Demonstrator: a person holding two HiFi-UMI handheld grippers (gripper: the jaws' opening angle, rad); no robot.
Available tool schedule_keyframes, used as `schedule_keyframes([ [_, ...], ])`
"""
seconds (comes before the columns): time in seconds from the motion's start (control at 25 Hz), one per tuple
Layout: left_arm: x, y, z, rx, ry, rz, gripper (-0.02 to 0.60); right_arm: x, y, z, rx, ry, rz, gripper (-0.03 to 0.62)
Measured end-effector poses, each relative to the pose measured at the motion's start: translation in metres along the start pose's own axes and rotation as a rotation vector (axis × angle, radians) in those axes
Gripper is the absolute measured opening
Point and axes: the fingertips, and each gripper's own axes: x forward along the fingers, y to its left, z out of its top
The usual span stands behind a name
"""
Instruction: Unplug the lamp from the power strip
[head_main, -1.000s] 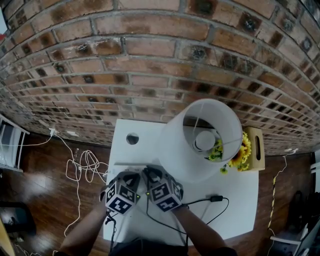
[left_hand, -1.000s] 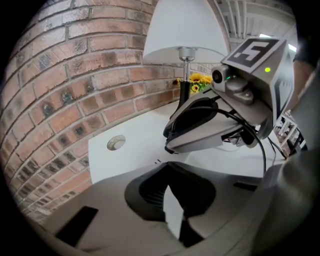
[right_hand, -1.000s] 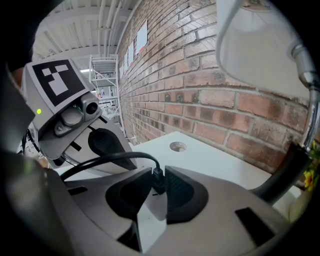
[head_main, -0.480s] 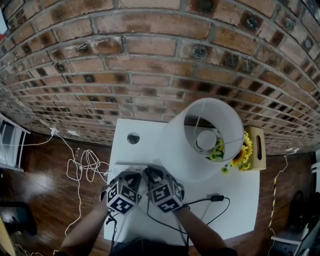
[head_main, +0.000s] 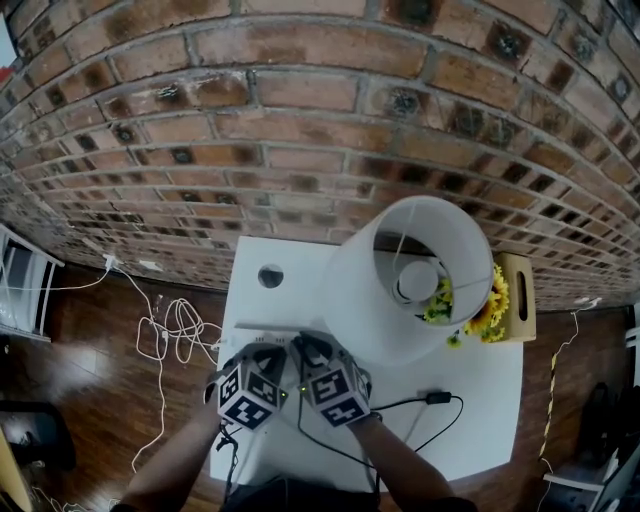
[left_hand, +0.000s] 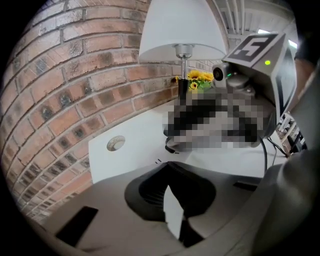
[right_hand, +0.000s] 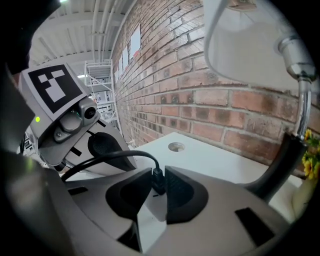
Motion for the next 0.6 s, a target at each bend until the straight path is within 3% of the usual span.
schedule_keyframes([
  [0.2, 0.0, 0.0, 0.0, 0.004, 0.001, 0.004, 0.023, -0.001, -0.001, -0.001, -0.014, -0.003, -0.011, 0.08],
  [0.4, 0.001, 0.001, 0.001, 0.021, 0.006, 0.007, 0.023, 0.002, -0.008, 0.0, 0.146, -0.039, -0.013, 0.08],
  [0.48, 0.001, 0.0, 0.001, 0.026, 0.01, 0.005, 0.023, -0.001, -0.006, 0.001, 0.118, -0.037, -0.016, 0.08],
  [0.6, 0.002, 0.001, 0.002, 0.025, 0.005, -0.004, 0.023, -0.015, 0.002, 0.042, 0.01, -0.166, 0.006, 0.079],
])
